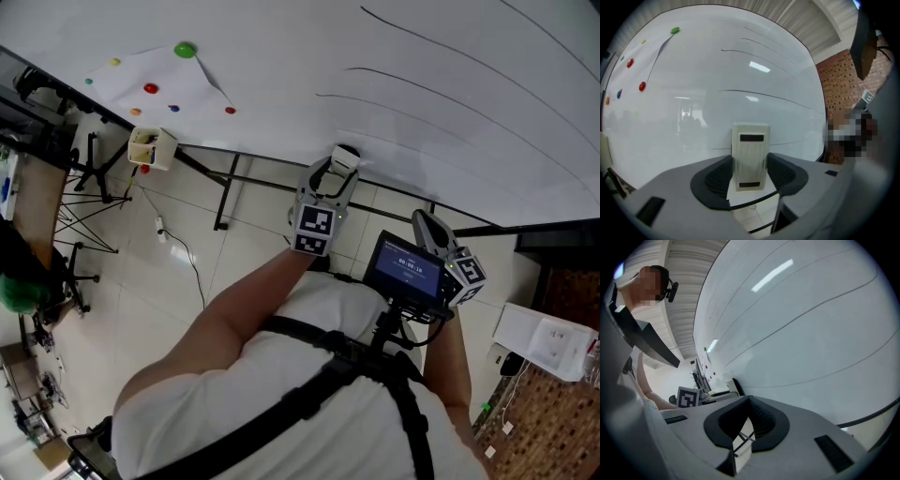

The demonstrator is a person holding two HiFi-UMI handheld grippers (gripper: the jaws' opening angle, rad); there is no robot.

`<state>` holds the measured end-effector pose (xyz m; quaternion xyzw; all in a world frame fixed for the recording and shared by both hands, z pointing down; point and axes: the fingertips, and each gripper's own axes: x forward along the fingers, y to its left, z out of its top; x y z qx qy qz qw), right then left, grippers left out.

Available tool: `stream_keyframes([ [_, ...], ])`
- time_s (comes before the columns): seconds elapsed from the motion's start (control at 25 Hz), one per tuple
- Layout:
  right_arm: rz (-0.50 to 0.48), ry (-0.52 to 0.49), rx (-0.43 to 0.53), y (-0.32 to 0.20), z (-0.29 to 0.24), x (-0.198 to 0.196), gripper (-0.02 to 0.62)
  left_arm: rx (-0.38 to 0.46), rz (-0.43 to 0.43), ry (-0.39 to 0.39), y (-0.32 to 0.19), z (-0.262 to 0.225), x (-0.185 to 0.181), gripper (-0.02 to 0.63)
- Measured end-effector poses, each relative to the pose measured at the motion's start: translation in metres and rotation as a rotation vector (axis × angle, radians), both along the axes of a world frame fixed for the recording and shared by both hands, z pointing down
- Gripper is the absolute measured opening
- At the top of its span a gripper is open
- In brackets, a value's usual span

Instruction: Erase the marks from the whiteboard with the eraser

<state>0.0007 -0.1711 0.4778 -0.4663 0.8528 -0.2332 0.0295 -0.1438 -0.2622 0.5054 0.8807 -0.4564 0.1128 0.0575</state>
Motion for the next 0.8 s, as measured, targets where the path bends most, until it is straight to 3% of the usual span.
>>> stream_keyframes([
  [0.12,-0.001,-0.004,0.0,0.0,0.0,0.001,0.015,0.012,-0.037,-0.018,-0.005,0.001,-0.021,0.263],
  [0.36,-0.01,-0.011,0.011,-0.002,-0.001,0.0,0.015,-0.025,-0.246,-0.014,-0.023,0.005,-0.095,0.262],
  [0.44,-0.01,-0.016,0.015,-0.002,-0.003,-0.001,0.015,-0.03,-0.28,-0.014,-0.027,0.001,-0.107,0.262],
  [0.56,-0.013,-0.022,0.015,-0.004,-0.002,-0.003,0.015,-0.033,-0.26,-0.012,-0.026,0.0,-0.096,0.262],
  [0.8,0.006,-0.033,-0.001,-0.001,0.005,-0.003,0.015,-0.052,-0.126,-0.016,-0.016,0.008,-0.033,0.262],
])
